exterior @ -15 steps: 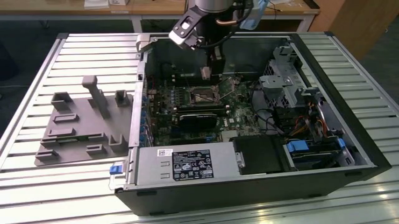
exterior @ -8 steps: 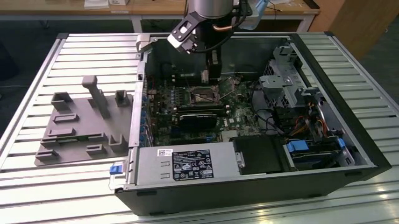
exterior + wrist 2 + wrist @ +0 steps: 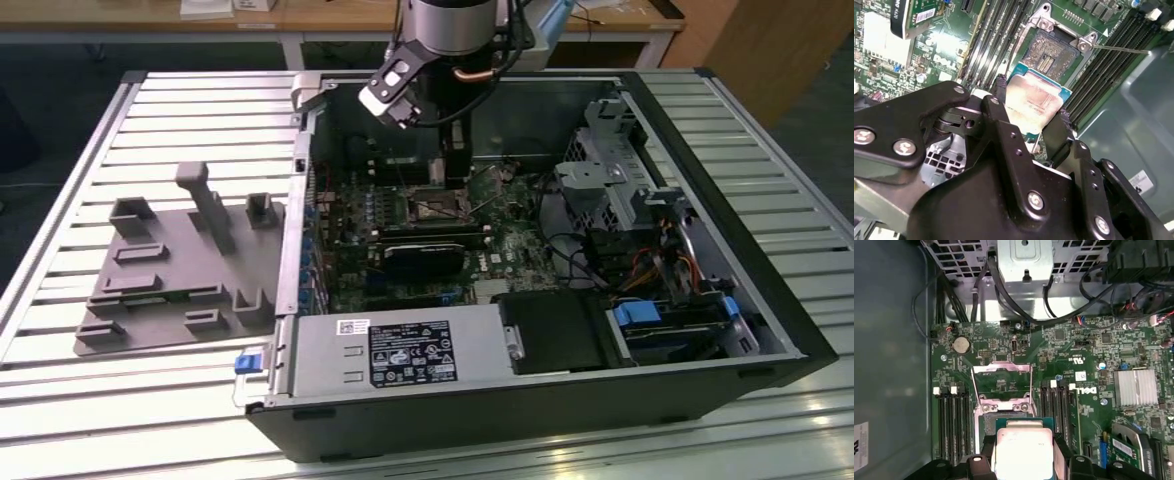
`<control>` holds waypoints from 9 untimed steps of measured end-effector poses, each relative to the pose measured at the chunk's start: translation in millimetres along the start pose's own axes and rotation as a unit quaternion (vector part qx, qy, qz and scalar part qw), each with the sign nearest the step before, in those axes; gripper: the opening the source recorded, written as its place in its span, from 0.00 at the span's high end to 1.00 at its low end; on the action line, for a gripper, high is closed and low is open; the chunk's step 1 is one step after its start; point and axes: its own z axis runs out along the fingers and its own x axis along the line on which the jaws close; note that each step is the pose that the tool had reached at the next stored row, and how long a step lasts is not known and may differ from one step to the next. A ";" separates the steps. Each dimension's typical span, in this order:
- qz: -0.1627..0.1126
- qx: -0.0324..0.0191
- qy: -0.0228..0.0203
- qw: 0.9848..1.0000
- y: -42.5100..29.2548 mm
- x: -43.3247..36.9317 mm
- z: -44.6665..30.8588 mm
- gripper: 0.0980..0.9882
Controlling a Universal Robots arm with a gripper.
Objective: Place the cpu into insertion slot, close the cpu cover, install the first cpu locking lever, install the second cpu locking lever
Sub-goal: 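Place the cpu into insertion slot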
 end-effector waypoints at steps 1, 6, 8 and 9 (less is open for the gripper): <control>-0.003 0.000 0.000 1.000 -0.2 0.0 1.6 0.51; -0.034 0.001 0.003 0.999 -0.8 -0.1 6.1 0.51; -0.044 0.001 0.004 0.999 -1.1 -0.2 7.8 0.51; -0.048 0.001 0.004 0.999 -1.4 -0.2 8.7 0.51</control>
